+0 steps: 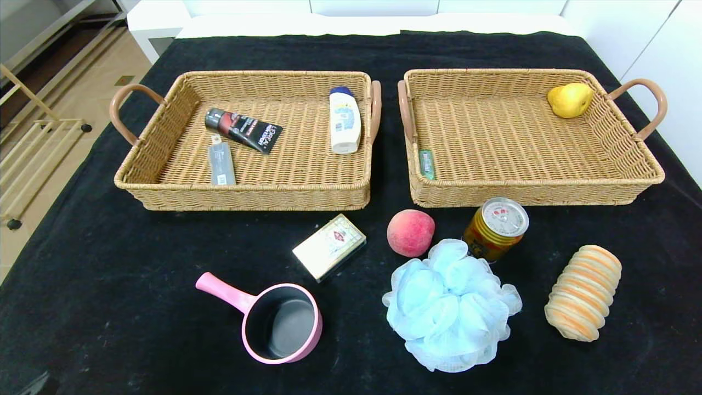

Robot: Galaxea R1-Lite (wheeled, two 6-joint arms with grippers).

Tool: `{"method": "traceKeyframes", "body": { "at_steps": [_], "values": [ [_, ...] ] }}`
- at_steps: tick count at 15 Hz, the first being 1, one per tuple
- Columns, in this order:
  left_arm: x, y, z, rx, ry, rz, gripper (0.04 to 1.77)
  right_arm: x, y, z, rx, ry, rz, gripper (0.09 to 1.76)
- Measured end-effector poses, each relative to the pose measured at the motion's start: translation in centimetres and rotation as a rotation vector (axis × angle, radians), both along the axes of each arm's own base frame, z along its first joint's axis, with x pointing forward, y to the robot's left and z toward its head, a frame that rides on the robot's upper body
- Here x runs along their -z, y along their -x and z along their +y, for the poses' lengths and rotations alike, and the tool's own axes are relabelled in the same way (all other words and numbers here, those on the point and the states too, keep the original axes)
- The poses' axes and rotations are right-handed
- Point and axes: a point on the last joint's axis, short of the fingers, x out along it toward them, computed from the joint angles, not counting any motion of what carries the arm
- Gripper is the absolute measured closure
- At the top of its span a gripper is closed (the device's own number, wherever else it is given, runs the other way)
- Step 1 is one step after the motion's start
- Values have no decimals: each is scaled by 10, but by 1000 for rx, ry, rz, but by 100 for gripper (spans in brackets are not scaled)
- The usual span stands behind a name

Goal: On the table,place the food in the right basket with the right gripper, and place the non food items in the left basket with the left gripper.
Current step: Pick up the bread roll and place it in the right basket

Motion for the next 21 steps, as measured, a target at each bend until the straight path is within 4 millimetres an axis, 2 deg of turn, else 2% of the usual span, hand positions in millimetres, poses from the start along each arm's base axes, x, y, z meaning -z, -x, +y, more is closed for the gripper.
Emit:
{"method": "traceKeyframes", "body": {
  "at_steps": [3,5,9,12,15,18,21],
  "values": [
    [-29,-34,-13,139,-22,22,9,-21,-38,8,-99,3,22,14],
    [-39,-54,-26,235,-45,53,9,-30,-60,18,-140,11,51,14],
    [-52,-94,-57,343,-76,115,9,-48,-85,43,-159,31,72,14],
    [-62,-118,-78,389,-88,131,9,-47,-100,56,-171,50,113,14],
    [-56,-128,-88,404,-108,165,9,-48,-110,62,-142,45,104,14],
    [-42,-130,-89,406,-125,206,9,-44,-114,65,-146,54,123,14],
    [-40,-130,-89,404,-117,193,9,-43,-116,66,-138,59,129,14]
  ]
}}
